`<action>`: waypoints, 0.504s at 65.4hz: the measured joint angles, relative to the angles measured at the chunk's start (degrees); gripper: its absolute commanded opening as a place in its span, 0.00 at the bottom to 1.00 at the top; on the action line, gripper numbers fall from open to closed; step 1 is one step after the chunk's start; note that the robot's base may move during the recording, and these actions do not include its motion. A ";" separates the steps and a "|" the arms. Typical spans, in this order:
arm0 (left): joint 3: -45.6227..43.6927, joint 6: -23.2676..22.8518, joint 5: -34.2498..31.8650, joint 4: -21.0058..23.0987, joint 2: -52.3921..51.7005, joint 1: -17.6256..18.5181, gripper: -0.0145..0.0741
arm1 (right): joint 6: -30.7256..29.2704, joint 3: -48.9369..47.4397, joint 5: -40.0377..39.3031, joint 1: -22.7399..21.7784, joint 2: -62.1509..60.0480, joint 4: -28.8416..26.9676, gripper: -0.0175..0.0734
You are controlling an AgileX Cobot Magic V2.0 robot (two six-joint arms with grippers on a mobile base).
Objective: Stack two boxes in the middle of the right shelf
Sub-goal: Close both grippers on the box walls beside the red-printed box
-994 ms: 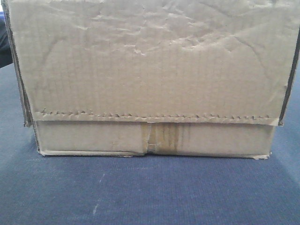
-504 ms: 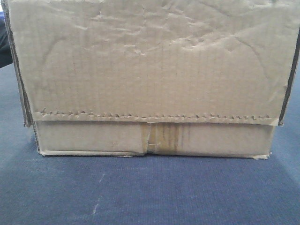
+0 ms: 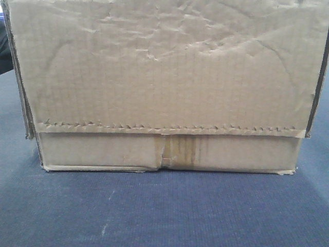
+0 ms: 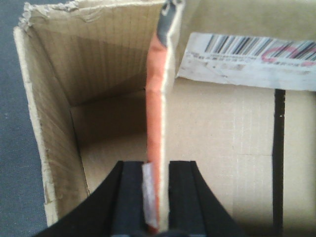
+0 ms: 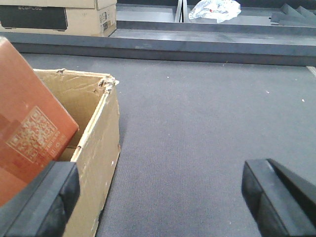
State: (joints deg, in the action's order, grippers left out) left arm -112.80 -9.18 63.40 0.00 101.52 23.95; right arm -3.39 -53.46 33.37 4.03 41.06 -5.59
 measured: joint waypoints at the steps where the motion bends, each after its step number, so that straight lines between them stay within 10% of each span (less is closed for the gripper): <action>1: 0.00 0.00 0.00 0.00 0.00 0.00 0.04 | 0.00 0.00 0.00 0.00 0.00 0.00 0.82; 10: 0.00 -0.03 0.00 0.00 0.00 0.00 0.15 | 0.00 0.00 0.15 0.00 0.00 0.00 0.82; 33: -0.37 -0.43 -0.39 0.36 0.00 0.00 0.84 | 0.00 0.00 0.59 0.00 0.00 0.00 0.82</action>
State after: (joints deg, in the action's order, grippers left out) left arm -113.17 -9.60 63.01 0.36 101.52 23.95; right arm -3.39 -53.46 33.96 4.03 41.06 -5.59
